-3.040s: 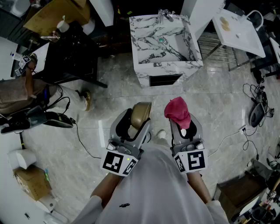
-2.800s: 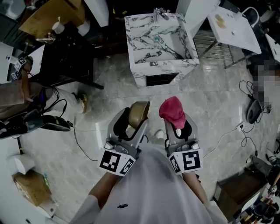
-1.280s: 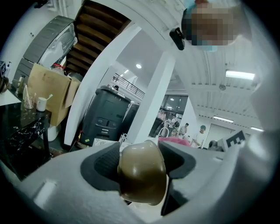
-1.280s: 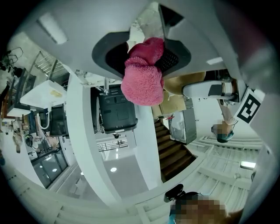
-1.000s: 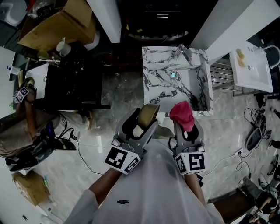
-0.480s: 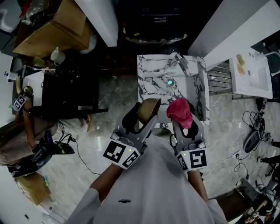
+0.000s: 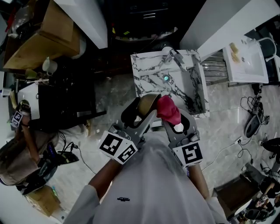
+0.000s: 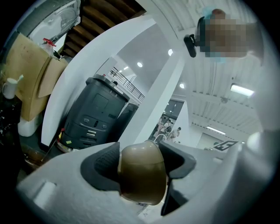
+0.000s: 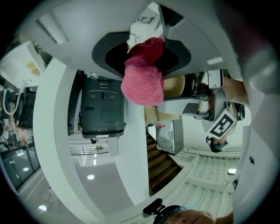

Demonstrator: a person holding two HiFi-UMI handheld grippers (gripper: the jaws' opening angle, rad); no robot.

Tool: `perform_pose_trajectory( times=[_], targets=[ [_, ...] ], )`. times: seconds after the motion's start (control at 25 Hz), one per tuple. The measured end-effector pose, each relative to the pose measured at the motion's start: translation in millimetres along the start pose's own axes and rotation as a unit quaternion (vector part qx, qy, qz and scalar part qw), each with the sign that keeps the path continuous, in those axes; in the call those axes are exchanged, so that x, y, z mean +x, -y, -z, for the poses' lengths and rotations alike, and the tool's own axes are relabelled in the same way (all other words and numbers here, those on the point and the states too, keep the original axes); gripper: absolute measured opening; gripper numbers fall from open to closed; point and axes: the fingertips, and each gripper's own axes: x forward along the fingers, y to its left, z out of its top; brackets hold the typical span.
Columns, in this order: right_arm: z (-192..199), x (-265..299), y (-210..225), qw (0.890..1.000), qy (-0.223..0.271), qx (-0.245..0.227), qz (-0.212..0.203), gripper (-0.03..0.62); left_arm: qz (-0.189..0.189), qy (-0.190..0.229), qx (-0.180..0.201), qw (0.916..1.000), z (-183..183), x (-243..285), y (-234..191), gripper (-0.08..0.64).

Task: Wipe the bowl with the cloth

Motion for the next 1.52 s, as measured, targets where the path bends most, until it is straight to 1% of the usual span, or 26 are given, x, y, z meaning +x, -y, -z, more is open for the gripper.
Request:
perform_pose_trajectory(
  times=[0.12,0.24,0.32,0.4,0.48,0.64,0.8,0.92,1.08,1.32,1.52],
  targets=[
    [-2.9,7.0,-13.0,0.998,0.009,-0.052,-0.019,0.152,0.034,-0.014,0.000,0.9993,9.1,0.4,3.7,0.284],
    [-0.1,12.0,-19.1,0.995,0.002,-0.100,-0.031,0.152,0.058,-0.025,-0.008,0.9980,17.2,-3.0,2.1,0.284],
    [1.1,14.3,-20.8,0.994,0.003,-0.104,-0.030,0.152,0.077,-0.035,-0.011,0.9963,21.3,-6.5,3.9,0.284],
    [-1.2,15.4,-20.3,0.995,0.014,-0.093,-0.020,0.152,0.098,-0.042,-0.007,0.9943,22.4,-9.2,9.6,0.285],
    [0.3,15.9,-19.9,0.995,0.008,-0.094,-0.010,0.152,0.108,-0.041,0.000,0.9933,19.7,-11.6,13.8,0.288],
    [11.8,22.0,-18.4,0.992,-0.042,-0.115,0.013,0.152,0.108,-0.029,0.017,0.9937,6.9,-10.8,17.1,0.290],
    [13.5,23.4,-24.5,0.990,-0.053,-0.127,0.010,0.152,0.112,-0.019,0.024,0.9933,-0.7,-3.6,25.5,0.288],
    [12.5,23.4,-28.5,0.990,-0.052,-0.130,0.006,0.152,0.108,-0.016,0.017,0.9938,-2.8,-2.1,25.1,0.288],
    [12.0,23.1,-35.0,0.990,-0.050,-0.135,-0.012,0.152,0.104,-0.010,0.016,0.9944,-6.2,-0.5,20.5,0.288],
    [11.2,14.3,-54.9,0.988,-0.037,-0.135,-0.062,0.152,0.092,-0.004,0.013,0.9957,-9.4,-0.3,11.0,0.287],
    [9.7,10.4,-62.4,0.985,-0.019,-0.150,-0.080,0.152,0.103,-0.013,0.003,0.9946,-2.2,0.9,13.3,0.287]
  ],
)
